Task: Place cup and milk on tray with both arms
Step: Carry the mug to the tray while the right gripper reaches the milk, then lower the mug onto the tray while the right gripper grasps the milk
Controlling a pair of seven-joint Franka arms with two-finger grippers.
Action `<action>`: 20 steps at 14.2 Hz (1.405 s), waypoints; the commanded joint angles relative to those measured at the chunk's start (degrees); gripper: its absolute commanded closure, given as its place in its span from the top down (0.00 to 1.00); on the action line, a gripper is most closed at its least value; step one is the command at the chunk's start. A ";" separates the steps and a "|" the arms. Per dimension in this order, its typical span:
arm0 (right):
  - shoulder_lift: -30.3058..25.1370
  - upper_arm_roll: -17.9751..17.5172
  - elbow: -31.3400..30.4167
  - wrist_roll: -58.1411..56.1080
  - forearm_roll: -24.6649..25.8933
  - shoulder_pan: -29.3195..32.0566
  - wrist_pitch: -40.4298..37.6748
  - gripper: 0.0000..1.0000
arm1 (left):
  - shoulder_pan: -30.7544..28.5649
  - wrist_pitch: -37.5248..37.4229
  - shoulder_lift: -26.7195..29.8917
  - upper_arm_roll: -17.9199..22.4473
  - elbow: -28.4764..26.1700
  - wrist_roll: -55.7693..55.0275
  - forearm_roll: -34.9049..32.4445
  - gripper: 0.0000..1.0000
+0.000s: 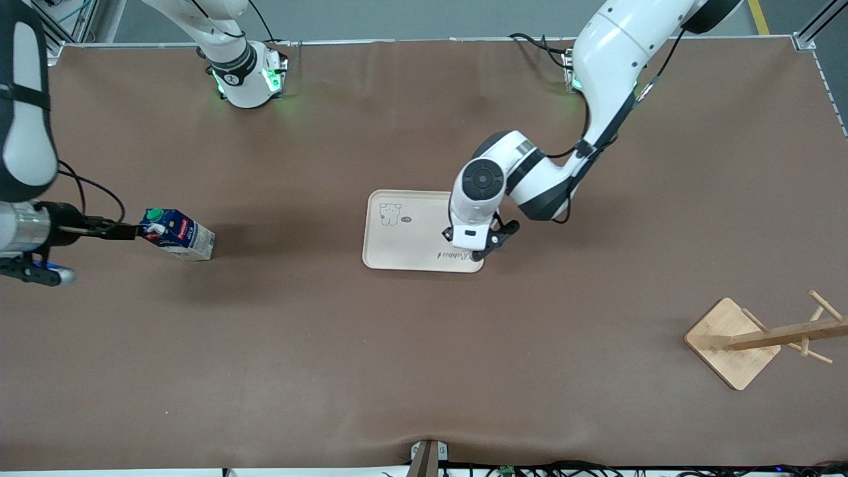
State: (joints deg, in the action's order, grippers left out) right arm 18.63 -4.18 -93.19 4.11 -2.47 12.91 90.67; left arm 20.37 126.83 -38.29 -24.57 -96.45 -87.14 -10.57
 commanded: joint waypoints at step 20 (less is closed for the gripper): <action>-12.13 -0.66 -16.27 1.25 2.29 -2.88 14.92 0.00 | 2.74 3.41 -5.48 1.54 7.94 -5.23 -4.02 0.50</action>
State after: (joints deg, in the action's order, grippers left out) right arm 6.56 -4.66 -115.75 4.14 0.19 12.13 112.35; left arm 22.37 128.95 -42.73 -23.47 -90.30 -90.53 -13.23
